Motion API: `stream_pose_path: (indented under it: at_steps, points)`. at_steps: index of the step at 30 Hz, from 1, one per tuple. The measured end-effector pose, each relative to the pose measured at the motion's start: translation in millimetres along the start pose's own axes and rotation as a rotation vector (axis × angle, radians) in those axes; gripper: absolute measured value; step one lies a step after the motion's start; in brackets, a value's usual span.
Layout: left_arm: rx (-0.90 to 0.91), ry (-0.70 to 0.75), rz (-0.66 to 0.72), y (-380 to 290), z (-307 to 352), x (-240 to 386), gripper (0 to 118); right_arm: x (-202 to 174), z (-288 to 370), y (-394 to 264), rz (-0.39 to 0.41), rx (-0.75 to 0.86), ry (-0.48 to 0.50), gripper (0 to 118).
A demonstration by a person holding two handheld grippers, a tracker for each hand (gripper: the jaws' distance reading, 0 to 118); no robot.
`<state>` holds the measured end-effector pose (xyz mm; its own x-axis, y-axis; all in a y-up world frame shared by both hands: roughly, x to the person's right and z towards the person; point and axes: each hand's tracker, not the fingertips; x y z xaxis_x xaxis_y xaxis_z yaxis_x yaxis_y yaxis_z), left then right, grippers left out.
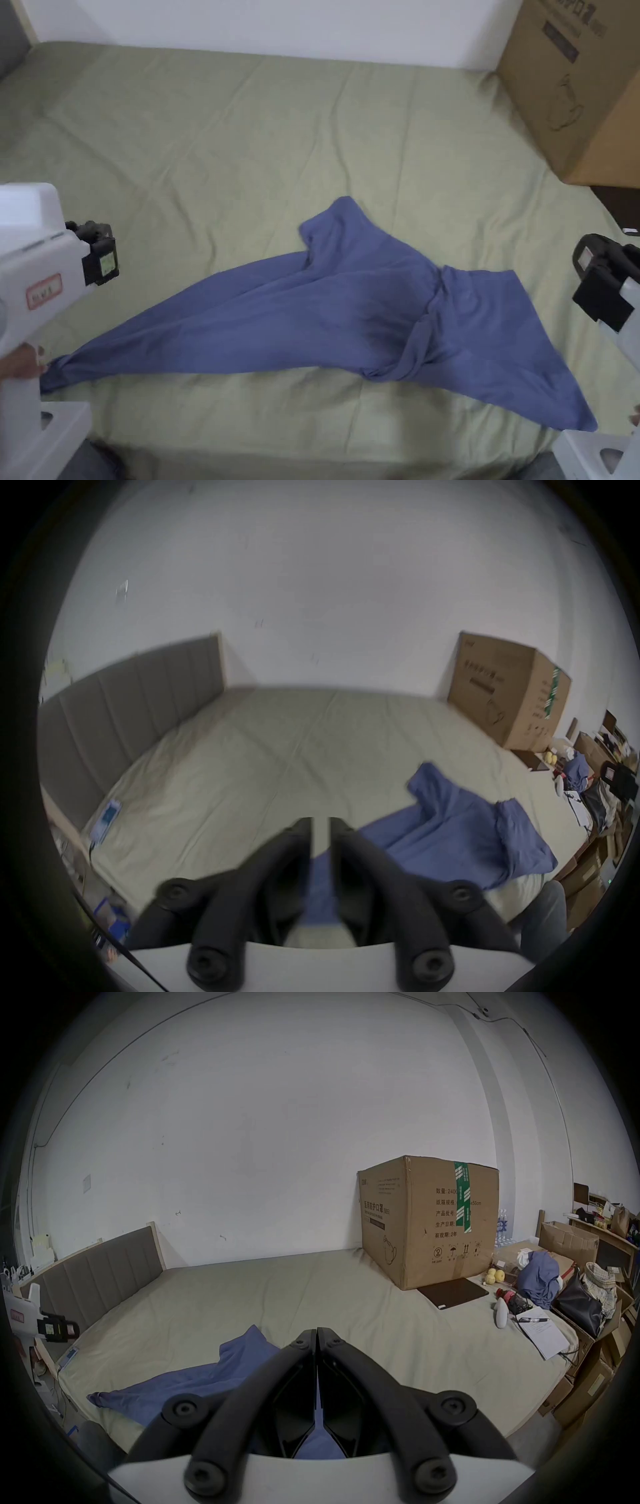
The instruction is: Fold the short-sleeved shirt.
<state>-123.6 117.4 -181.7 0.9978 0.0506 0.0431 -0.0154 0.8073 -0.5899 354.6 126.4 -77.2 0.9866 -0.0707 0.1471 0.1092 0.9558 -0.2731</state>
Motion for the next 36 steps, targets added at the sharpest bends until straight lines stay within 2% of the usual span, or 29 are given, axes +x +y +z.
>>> stream_pose_path:
  at_steps: [1, 2, 3, 5, 6, 11, 14, 16, 17, 20, 21, 22, 26, 32, 36]
  points:
    - [-0.061, 0.017, 0.018, -1, -6, -13, 24, 0, -2, -1, 0.000, -0.003, -0.002, 0]
    - [-0.112, 0.033, 0.021, -3, -12, -21, 43, 0, -3, -2, 0.001, -0.008, 0.001, 0]
    - [-0.171, 0.056, 0.023, -8, -20, -32, 74, 0, -5, -3, -0.004, -0.013, 0.001, 0]
    - [-0.264, 0.100, 0.016, -20, -33, -49, 112, 0, -9, -4, -0.020, -0.025, 0.004, 0]
    - [-0.293, 0.112, 0.017, -28, -39, -57, 118, 0, -11, -5, -0.023, -0.032, 0.008, 0]
    - [-0.478, 0.116, 0.125, -58, -72, -92, 118, 0, -18, -10, -0.007, -0.060, 0.009, 0]
    - [-0.521, 0.139, 0.113, -75, -88, -100, 118, -2, -21, -11, -0.002, -0.070, 0.008, 0]
    - [-0.532, 0.161, 0.094, -84, -96, -102, 105, -3, -23, -12, -0.001, -0.076, 0.006, 0]
    - [-0.550, 0.167, 0.078, -86, -99, -103, 93, -3, -24, -11, -0.004, -0.080, 0.003, 0]
    - [-0.556, 0.180, 0.053, -92, -106, -103, 20, -5, -26, -12, -0.014, -0.085, 0.000, 0]
    - [-0.564, 0.140, 0.049, -95, -109, -103, 1, -6, -27, -12, -0.016, -0.086, -0.001, 0]
    - [-0.571, 0.083, 0.070, -97, -110, -103, 0, -6, -28, -11, -0.014, -0.086, 0.000, 0]
    - [-0.524, 0.128, 0.032, -99, -103, -94, 0, -9, -31, -12, -0.001, -0.096, -0.001, 0]
    - [-0.326, 0.125, 0.159, -82, -69, -98, 0, -13, -50, 2, 0.021, -0.161, 0.029, 0]
    - [-0.201, 0.099, 0.223, -68, -40, -89, 0, -20, -90, 32, 0.029, -0.233, 0.109, 0]
